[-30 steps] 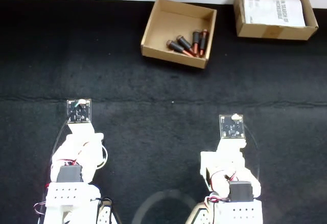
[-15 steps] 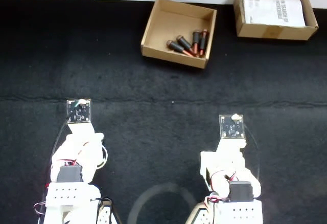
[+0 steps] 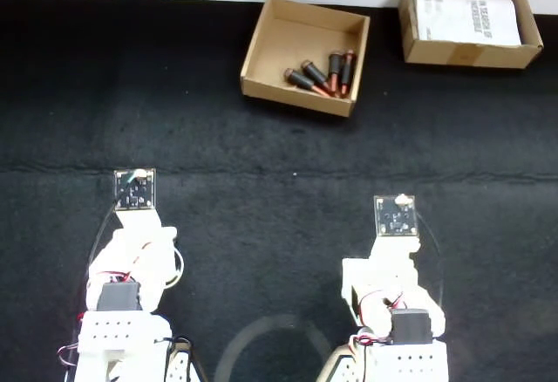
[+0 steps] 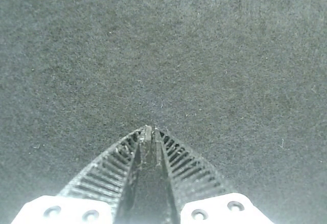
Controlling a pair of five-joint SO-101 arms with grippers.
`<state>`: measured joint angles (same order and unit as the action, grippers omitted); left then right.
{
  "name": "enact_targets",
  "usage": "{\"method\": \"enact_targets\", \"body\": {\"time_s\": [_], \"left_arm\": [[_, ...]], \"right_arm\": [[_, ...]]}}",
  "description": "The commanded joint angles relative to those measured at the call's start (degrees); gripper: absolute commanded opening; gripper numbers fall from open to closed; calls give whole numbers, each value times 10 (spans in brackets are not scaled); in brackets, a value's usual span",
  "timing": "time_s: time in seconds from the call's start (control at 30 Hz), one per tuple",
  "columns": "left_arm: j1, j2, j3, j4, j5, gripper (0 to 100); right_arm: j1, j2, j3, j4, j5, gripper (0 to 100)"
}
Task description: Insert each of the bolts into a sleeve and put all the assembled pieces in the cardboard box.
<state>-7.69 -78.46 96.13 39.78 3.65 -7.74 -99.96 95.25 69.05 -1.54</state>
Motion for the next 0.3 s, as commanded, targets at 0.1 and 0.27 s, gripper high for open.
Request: {"method": "enact_targets", "body": {"time_s": [0.1,0.27], "left_arm": [[8,-4,12,4,-1,9],[8,-4,12,2,-1,9]], "right_arm": [[-6,6,74,1,-4,6],[-6,6,74,1,-4,6]]}}
